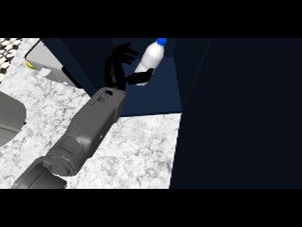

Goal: Pick up the bottled water, place it into the cabinet and close the cabinet

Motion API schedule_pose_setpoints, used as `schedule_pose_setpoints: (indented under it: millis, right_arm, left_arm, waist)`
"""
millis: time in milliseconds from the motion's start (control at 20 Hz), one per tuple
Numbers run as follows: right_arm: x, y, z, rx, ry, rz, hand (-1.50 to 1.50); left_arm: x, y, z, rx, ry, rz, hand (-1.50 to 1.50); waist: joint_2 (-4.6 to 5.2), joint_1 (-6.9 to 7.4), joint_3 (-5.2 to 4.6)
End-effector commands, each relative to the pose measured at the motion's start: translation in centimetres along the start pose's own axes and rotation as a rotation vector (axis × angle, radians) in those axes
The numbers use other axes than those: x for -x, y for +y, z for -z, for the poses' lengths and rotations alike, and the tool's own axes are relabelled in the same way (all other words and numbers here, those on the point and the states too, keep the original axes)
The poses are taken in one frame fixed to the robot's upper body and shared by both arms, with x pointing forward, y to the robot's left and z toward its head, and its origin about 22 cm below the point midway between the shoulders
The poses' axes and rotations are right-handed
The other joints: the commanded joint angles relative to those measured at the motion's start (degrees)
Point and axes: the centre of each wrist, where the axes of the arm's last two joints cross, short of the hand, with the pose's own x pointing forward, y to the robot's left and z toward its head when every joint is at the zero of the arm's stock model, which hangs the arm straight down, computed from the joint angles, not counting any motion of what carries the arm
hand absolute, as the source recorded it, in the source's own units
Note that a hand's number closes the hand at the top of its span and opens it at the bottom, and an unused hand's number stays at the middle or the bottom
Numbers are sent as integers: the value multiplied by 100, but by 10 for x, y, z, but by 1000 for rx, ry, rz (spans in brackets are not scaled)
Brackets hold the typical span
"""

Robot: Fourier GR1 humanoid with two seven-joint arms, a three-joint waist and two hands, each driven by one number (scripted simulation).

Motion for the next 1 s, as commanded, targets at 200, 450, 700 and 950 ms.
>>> schedule_pose_setpoints:
  millis: [200,450,700,950]
  right_arm:
    - [-11,1,-3,-16,-47,26,-150]
    - [-16,-4,-5,-43,-24,11,-150]
    - [-21,3,-10,-29,-30,23,-150]
    - [-16,3,-13,-11,-21,37,-150]
  left_arm:
    - [11,2,-3,-47,13,134,-150]
    - [11,6,1,-72,27,133,-150]
    - [20,9,-4,-16,-11,43,-150]
    - [12,7,-3,79,-135,-163,150]
  waist:
    - [58,-40,-4]
    - [80,-106,-6]
    - [23,-24,-14]
    - [-42,86,-10]
